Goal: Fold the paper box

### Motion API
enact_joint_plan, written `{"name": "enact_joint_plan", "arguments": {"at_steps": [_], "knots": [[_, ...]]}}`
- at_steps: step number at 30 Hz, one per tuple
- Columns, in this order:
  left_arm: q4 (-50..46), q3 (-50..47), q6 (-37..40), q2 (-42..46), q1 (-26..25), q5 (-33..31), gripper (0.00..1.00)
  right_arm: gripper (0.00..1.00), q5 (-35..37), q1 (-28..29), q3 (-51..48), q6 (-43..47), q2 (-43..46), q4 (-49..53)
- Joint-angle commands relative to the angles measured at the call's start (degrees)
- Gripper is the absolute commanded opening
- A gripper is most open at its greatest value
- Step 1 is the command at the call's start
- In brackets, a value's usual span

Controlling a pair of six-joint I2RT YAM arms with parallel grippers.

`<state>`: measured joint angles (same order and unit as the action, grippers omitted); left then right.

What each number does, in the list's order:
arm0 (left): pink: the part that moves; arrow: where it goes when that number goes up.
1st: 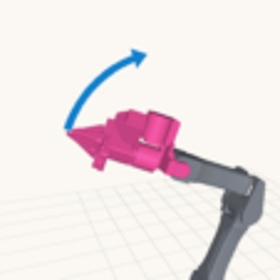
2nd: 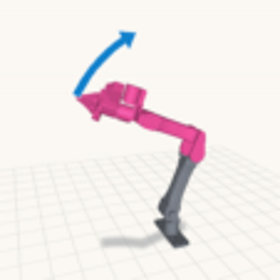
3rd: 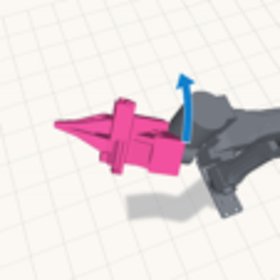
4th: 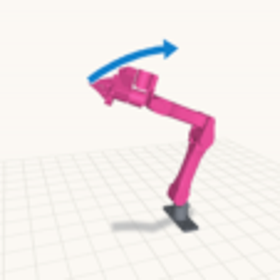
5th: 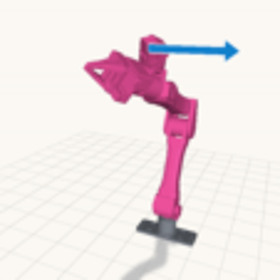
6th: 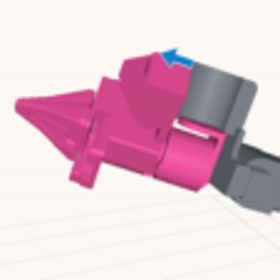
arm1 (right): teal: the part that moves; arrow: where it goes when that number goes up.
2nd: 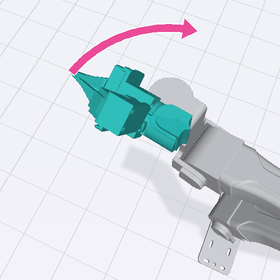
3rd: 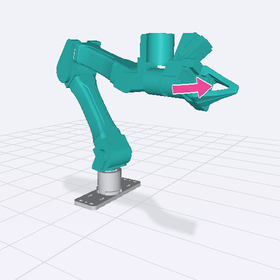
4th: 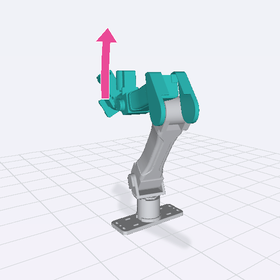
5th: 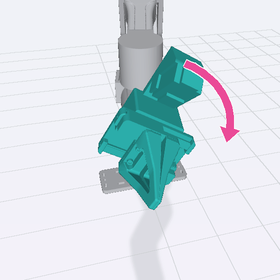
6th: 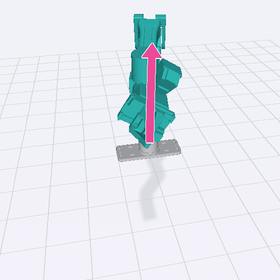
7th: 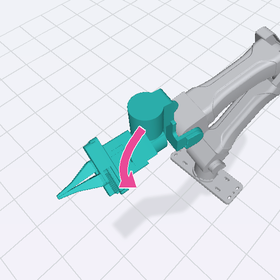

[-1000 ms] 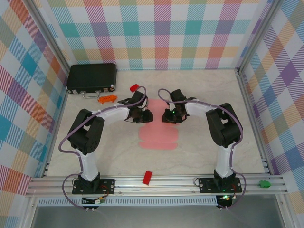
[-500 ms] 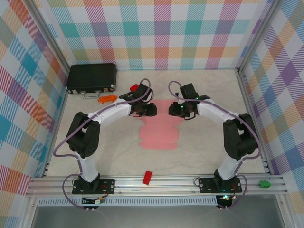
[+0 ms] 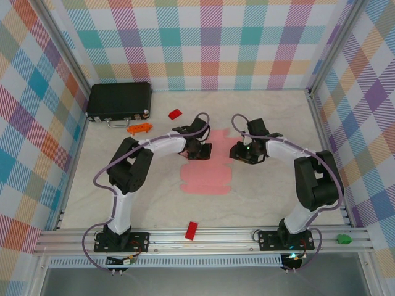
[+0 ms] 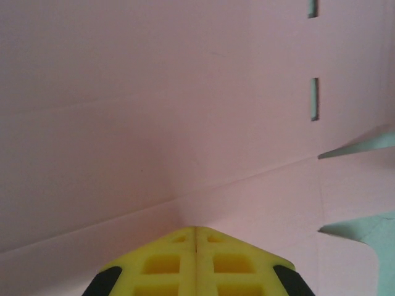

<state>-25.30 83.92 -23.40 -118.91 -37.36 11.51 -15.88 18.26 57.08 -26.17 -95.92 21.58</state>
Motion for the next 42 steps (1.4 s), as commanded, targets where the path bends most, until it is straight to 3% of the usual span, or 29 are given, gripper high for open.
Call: {"name": "enact_joint_plan", "arguments": {"at_steps": [1,12,42], "knots": [[0.5,0.8,-1.6,-0.7,-0.1,0.5,0.00,0.39,-2.5,-0.4,-0.5,-0.6,-1.9,-3.0],[0.9,-2.6,-2.3,-0.9,-0.1,-0.5,0.00,0.39,-4.1,-0.4,0.1,-1.6,-6.8,-5.8],[-0.1,-4.5,-3.0,-1.7,-0.1,-2.3,0.00,0.37,-11.4,2.4,4.0,-0.5,-8.2,-7.4]]}}
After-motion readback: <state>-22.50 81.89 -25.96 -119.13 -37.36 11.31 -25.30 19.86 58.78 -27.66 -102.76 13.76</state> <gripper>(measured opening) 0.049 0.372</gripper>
